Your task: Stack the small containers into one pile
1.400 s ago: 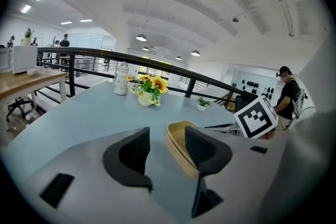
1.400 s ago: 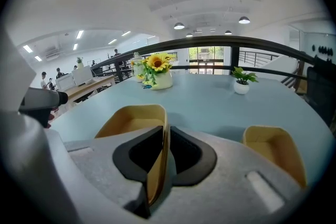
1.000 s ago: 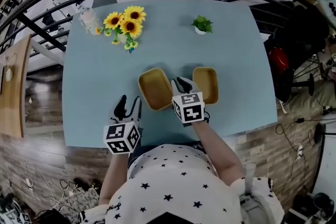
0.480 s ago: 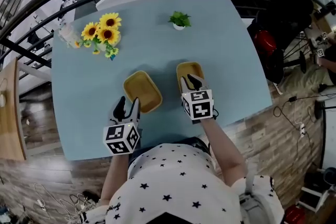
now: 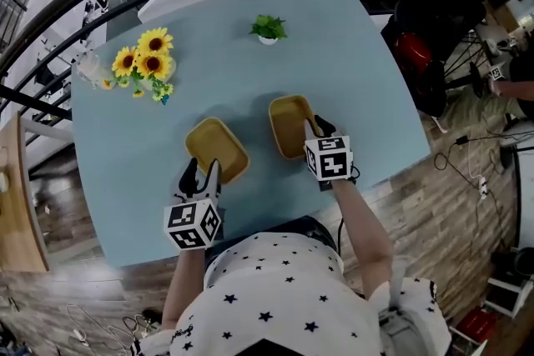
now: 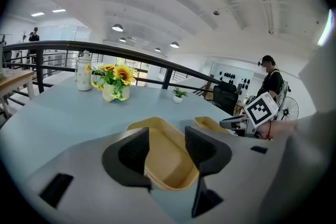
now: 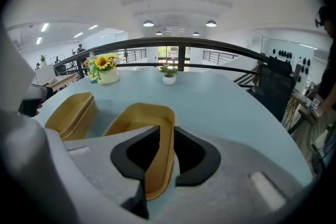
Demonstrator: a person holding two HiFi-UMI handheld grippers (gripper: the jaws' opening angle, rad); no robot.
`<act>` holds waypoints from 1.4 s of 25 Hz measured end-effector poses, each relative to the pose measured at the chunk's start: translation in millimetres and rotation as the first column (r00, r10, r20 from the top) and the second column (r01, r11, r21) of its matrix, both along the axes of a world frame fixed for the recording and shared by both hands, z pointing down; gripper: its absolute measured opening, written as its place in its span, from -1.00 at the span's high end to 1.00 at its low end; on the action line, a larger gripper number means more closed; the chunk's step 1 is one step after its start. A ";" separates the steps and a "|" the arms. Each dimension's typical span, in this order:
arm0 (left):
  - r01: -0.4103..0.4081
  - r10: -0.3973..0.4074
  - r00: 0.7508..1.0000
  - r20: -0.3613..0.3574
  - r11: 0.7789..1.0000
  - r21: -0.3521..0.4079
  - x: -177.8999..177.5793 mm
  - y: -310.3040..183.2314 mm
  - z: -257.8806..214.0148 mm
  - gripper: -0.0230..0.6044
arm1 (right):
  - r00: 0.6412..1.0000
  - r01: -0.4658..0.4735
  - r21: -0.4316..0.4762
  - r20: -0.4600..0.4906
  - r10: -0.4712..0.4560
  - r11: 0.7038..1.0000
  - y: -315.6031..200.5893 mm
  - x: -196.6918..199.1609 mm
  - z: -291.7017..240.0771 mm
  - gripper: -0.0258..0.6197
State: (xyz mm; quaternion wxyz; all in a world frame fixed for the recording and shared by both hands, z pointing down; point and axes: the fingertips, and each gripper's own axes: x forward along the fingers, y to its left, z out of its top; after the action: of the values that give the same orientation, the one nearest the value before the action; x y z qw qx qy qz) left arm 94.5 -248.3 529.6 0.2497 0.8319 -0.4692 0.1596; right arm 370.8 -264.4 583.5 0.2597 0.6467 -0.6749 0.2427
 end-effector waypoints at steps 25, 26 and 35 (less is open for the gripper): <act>0.007 -0.007 1.000 0.012 1.000 -0.003 -24.8 6.1 -1.6 0.30 | 0.997 -0.063 -0.050 -0.049 0.060 0.997 13.6 10.4 16.7 0.83; 0.007 -0.007 1.000 0.009 1.000 -0.002 -27.2 6.8 -2.4 0.31 | 0.996 -0.069 -0.043 -0.051 0.067 0.997 14.4 8.8 12.8 0.84; -0.003 0.003 1.000 -0.009 1.000 0.009 -55.0 18.9 -10.7 0.31 | 0.993 -0.101 0.021 -0.059 0.102 0.995 22.1 -15.2 -26.1 0.86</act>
State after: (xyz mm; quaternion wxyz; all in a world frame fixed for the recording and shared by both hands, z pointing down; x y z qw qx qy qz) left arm 39.5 -229.4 518.9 0.2477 0.8343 -0.4678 0.1542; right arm 355.6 -242.3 557.4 0.2613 0.6894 -0.6353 0.2299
